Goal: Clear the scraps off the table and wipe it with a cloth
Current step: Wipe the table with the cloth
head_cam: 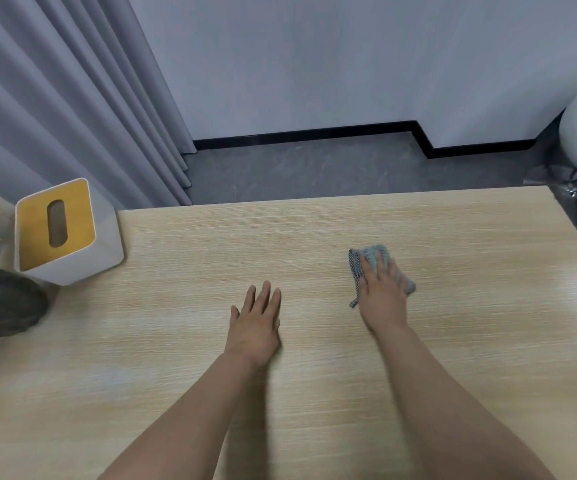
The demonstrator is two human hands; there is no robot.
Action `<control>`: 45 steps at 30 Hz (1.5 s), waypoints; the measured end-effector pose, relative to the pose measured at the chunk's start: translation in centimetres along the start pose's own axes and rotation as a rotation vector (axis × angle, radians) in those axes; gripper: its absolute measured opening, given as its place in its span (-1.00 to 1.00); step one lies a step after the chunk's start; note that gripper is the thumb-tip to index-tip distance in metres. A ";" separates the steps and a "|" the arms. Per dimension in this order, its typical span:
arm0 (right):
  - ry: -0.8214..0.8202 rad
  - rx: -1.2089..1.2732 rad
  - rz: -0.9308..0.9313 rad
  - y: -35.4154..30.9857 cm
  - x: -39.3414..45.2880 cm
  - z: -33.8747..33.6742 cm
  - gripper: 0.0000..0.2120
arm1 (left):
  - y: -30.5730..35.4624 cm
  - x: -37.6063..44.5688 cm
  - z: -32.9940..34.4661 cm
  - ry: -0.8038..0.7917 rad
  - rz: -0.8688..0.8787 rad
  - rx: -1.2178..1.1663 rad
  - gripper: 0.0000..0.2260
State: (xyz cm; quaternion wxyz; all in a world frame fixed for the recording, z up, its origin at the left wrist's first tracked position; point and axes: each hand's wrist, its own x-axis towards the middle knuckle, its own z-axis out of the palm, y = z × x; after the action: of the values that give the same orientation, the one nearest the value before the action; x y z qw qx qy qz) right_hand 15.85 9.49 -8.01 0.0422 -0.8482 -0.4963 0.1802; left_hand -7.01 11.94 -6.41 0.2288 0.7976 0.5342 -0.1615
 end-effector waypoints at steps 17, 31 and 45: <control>0.025 -0.029 0.092 -2.6 3.2 0.2 -0.46 | -1.5 3.9 -2.9 0.144 0.008 -0.072 -0.54; 0.026 -0.046 -0.070 -3.6 5.8 0.6 -0.54 | -1.4 4.1 -1.9 0.164 -0.023 -0.040 -0.52; -0.016 -0.031 -0.060 -4.4 10.2 -0.5 -0.53 | -2.5 6.0 -2.6 0.142 0.011 -0.034 -0.50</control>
State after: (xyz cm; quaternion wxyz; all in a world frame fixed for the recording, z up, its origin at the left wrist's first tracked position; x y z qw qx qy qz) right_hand 16.89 20.50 -9.13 0.0308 -0.8320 -0.5247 0.1778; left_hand -7.02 18.80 -7.64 0.2049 0.8060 0.5473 -0.0940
